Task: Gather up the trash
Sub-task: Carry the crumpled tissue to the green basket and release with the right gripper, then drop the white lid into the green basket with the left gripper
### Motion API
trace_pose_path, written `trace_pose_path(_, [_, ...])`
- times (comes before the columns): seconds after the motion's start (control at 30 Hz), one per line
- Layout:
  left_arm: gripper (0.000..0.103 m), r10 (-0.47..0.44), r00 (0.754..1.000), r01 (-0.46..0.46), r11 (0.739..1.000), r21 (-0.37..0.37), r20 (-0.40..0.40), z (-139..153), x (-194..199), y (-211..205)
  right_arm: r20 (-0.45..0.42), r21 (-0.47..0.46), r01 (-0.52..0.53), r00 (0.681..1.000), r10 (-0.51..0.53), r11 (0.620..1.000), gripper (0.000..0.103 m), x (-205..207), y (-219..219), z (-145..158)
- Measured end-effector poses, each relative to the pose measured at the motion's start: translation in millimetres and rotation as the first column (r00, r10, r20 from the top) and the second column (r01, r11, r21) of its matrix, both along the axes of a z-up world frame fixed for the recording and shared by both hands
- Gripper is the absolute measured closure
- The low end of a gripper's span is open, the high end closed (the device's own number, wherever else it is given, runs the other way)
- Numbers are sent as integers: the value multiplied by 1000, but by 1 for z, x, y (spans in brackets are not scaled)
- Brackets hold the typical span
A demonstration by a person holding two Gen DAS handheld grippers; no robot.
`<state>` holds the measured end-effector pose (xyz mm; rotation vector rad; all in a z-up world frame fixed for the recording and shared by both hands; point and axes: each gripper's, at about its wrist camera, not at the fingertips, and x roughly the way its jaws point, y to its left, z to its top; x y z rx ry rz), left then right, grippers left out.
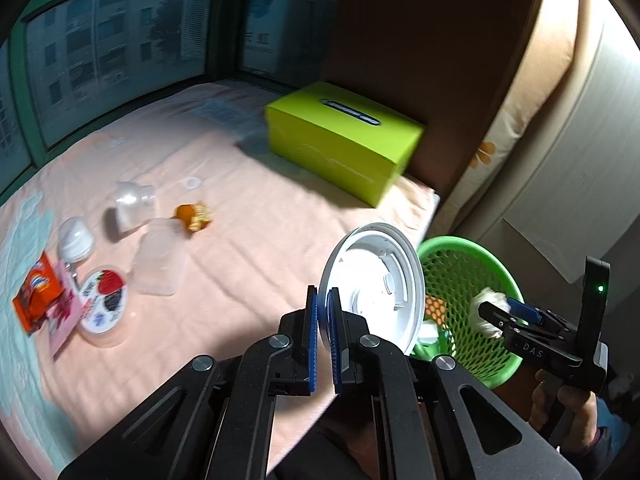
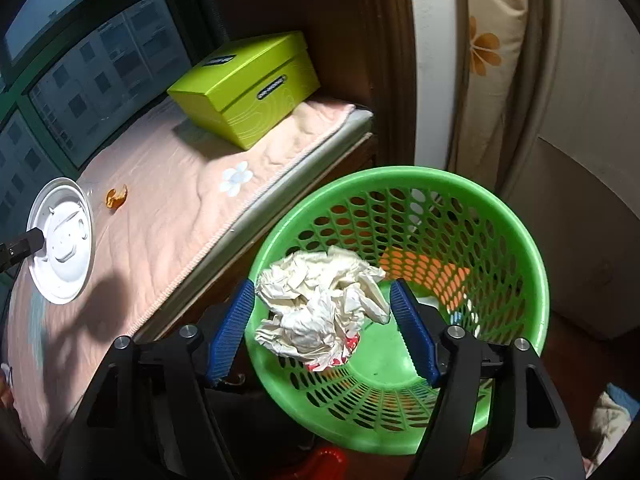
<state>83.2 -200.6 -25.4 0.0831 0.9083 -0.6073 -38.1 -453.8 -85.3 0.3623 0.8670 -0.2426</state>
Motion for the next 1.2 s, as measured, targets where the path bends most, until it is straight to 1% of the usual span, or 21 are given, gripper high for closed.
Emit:
trace_pose_path(0.33, [98, -145, 989, 144, 988, 50, 14, -5, -17, -84, 41, -2, 65, 997, -65, 998, 29, -36, -31, 9])
trace_pose_path(0.6, [98, -229, 973, 232, 965, 120, -43, -38, -34, -143, 84, -28, 138, 987, -135, 990, 26, -70, -51, 20])
trace_pose_path(0.7, [97, -249, 966, 256, 954, 154, -62, -52, -42, -160, 84, -16, 158, 984, -156, 987, 26, -81, -58, 18])
trace_pose_path(0.83, [97, -275, 956, 289, 941, 176, -100, -67, -50, -178, 75, 7, 184, 980, -184, 983, 26, -93, -68, 11])
trace_pose_path(0.87, [94, -278, 954, 294, 940, 175, -110, -70, -50, -180, 75, 13, 188, 979, -188, 982, 26, -96, -70, 10])
trace_pose_path(0.9, [85, -282, 952, 299, 938, 177, -118, -72, -52, -183, 76, 15, 191, 979, -191, 982, 26, -98, -70, 9])
trace_pose_path(0.97, [72, -285, 952, 302, 935, 183, -116, -76, -55, -185, 74, 19, 194, 978, -195, 981, 26, -100, -71, 8])
trace_pose_path(1.03, [71, -288, 949, 308, 935, 175, -129, -78, -56, -185, 74, 23, 193, 978, -194, 981, 26, -101, -70, 7])
trace_pose_path(1.1, [65, -280, 950, 300, 939, 166, -136, -76, -57, -180, 74, 22, 190, 979, -191, 981, 26, -101, -68, 7])
trace_pose_path(1.2, [64, -259, 958, 276, 948, 156, -124, -69, -53, -167, 82, 26, 184, 979, -185, 983, 26, -101, -63, 11])
